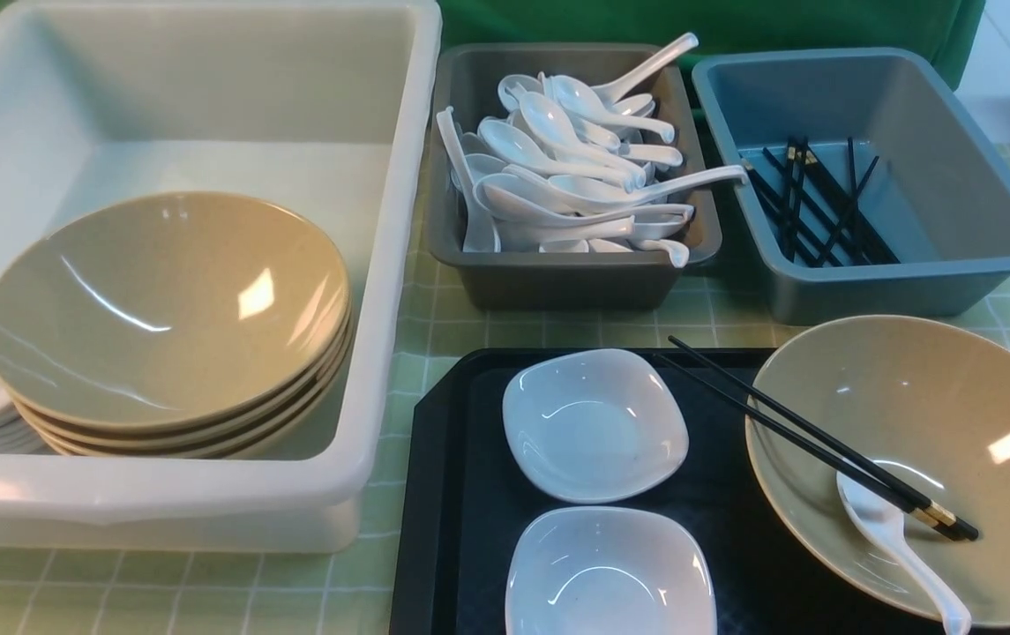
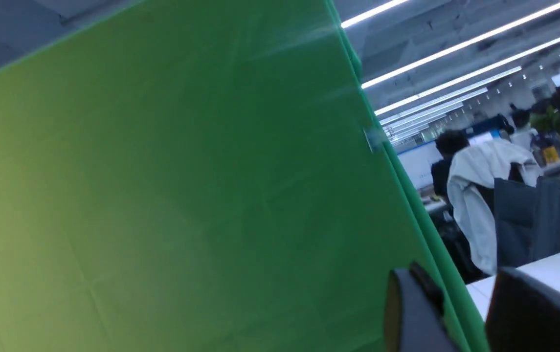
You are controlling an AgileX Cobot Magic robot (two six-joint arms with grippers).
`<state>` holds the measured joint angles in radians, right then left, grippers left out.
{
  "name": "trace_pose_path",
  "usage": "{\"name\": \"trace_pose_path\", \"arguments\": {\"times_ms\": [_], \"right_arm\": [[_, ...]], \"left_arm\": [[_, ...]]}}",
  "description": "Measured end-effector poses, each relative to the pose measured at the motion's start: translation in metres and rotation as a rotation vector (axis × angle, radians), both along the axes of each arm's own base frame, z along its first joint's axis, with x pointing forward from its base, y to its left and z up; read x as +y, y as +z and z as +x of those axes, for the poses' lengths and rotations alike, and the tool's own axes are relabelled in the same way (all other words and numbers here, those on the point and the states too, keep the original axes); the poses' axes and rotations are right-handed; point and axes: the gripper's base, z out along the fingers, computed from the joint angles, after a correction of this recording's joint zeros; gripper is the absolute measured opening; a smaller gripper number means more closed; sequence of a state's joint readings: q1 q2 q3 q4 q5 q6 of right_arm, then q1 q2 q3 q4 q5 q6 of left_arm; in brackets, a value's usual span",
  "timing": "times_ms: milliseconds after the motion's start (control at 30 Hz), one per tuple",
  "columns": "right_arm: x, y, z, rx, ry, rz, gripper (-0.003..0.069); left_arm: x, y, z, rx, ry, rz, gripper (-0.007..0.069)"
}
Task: On green table put chopsticks spoon bowls plates into blue grey white boxes.
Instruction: 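Move the grippers toward the tableware on the black tray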
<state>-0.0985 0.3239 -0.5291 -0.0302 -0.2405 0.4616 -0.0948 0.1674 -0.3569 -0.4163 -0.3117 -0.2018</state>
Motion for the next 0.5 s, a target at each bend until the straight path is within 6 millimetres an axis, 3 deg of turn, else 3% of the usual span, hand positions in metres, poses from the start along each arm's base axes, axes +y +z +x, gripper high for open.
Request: {"name": "trace_pose_path", "arguments": {"times_ms": [33,67,100,200,300,367,400,467,500], "right_arm": [[-0.001,0.014,0.007,0.048,-0.006,-0.013,0.0236],[0.0,0.018,0.006,0.048,-0.006,-0.013,0.0236],[-0.001,0.04,0.017,0.151,-0.022,-0.058,0.0236],[-0.004,0.06,0.043,0.352,-0.046,-0.18,0.0236],[-0.007,0.05,0.074,0.592,-0.031,-0.263,0.0236],[-0.009,0.029,0.098,0.763,0.001,-0.272,0.0236],[-0.009,0.028,0.098,0.77,0.002,-0.271,0.0236],[-0.007,-0.001,0.12,0.96,0.075,-0.324,0.0236],[-0.006,-0.004,0.121,0.978,0.092,-0.33,0.0236]], "left_arm": [[-0.002,0.014,0.003,0.015,-0.007,0.023,-0.0002],[-0.003,0.016,0.004,0.036,-0.014,0.035,-0.0002],[-0.008,0.041,0.01,0.091,-0.039,0.088,-0.0002],[-0.018,0.064,0.034,0.281,-0.094,0.206,-0.0002],[-0.024,0.065,0.057,0.47,-0.111,0.361,-0.0002],[-0.025,0.057,0.073,0.571,-0.104,0.454,-0.0002],[-0.025,0.056,0.074,0.584,-0.106,0.465,-0.0002],[-0.027,0.043,0.088,0.697,-0.125,0.533,-0.0002],[-0.028,0.041,0.089,0.712,-0.13,0.54,-0.0002]]}}
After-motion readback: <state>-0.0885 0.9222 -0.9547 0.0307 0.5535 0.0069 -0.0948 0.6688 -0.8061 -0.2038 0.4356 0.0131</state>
